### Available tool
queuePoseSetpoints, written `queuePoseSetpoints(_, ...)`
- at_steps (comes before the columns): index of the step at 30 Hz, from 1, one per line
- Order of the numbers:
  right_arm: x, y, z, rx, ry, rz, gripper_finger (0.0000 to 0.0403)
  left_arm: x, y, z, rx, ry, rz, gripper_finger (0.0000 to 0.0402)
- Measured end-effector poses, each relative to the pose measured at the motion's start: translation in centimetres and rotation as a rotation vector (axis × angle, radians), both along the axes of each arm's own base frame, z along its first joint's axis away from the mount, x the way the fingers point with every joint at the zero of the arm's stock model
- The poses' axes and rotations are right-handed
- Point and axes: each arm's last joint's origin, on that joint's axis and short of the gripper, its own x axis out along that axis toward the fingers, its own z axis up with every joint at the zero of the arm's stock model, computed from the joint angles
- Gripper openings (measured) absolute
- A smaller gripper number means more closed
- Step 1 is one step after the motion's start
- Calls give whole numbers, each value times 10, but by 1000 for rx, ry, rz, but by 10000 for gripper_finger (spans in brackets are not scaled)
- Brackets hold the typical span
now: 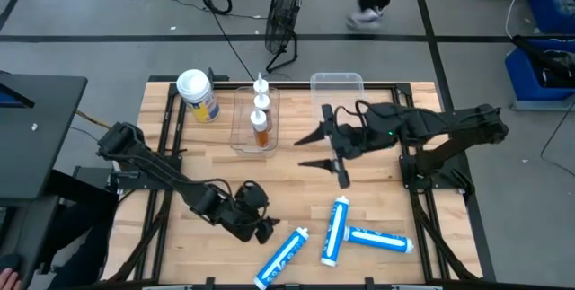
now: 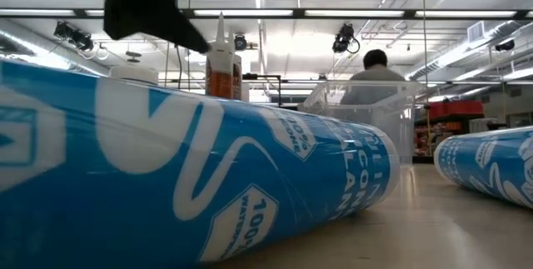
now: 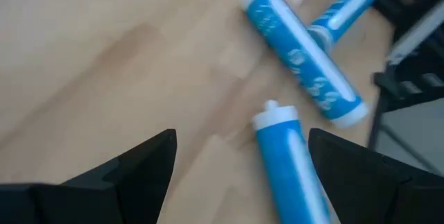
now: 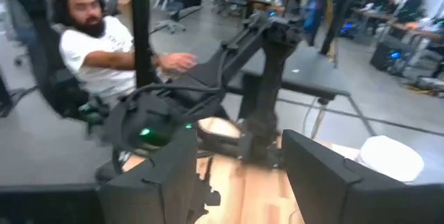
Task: Pick & place silicon tubes, Sealant and Lysol wipes
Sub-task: Put the left blue sealant into the right transparent bin
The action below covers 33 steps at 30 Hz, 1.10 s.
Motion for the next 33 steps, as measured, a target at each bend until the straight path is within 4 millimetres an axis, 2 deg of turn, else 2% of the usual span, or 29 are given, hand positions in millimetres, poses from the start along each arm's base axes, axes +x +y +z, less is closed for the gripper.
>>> queuePoseSetpoints(7,-7,21,-1,32,28,69,214,13,-25,-27,-74,-33,-58,330)
queuePoseSetpoints(12,-11,29,-5,20,67,39,214,16,-41,-40,-115,-57,-100,333)
queuePoseSetpoints(21,-13,37,-6,43,80,42,214,21,-51,-63,-107,-46,-120,370)
queuePoseSetpoints(33,-14,36,-9,34,104,-25,214,25,-52,-83,-49,-5,-158,371)
